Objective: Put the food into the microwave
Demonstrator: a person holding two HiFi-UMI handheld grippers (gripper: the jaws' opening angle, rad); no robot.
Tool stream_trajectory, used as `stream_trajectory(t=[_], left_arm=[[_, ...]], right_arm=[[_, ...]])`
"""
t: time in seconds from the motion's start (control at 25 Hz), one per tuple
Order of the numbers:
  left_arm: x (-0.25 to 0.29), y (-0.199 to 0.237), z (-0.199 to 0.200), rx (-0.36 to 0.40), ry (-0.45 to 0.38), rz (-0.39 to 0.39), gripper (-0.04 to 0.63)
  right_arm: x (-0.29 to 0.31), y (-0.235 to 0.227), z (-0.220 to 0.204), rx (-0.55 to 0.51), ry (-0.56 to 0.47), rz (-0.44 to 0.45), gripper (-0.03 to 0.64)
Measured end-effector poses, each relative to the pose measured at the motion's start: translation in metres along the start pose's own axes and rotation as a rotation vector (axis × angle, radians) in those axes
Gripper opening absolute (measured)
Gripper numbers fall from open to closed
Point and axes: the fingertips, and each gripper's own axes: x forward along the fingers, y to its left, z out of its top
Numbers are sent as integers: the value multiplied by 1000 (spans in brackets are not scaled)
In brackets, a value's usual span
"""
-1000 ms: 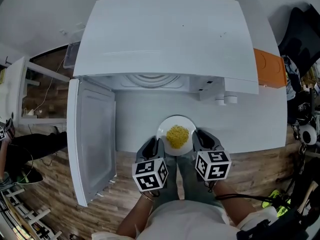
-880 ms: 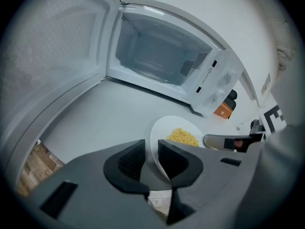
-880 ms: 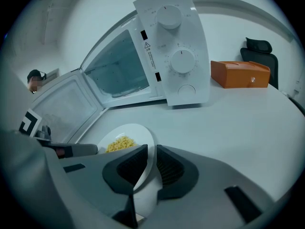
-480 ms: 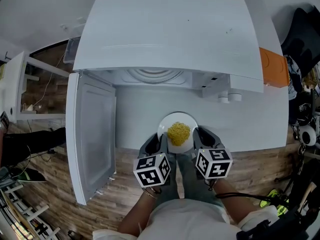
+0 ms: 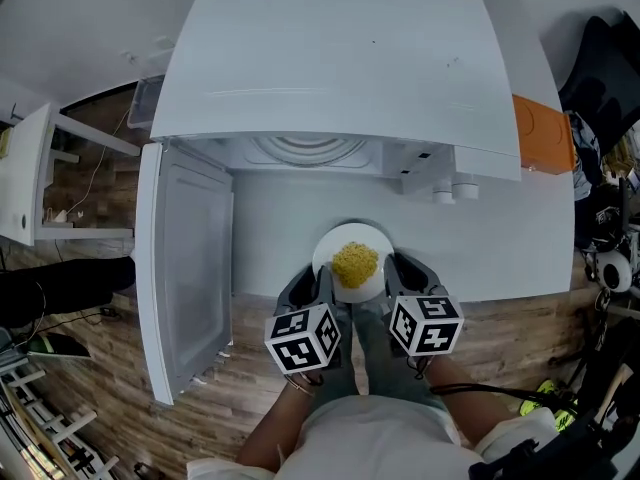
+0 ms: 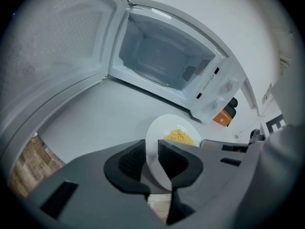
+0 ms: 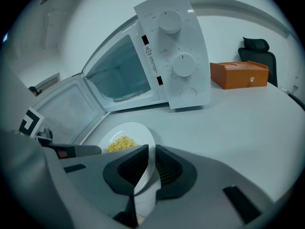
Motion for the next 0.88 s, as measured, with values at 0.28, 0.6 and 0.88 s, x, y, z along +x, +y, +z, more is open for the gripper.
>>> stream_trajectory(t=[0.28,0.6,0.88], left_arm=[[-15,2,9,-26,-30,4,83],[-30,4,19,-39,-59,0,83],[-43,3,35,5,-95,27,83]], right_arm=[[-6,13,13,-7,-18,28,55],[-13,26,22,-14,-32,46,55],[-22,38,36,-32,-63,60,55]])
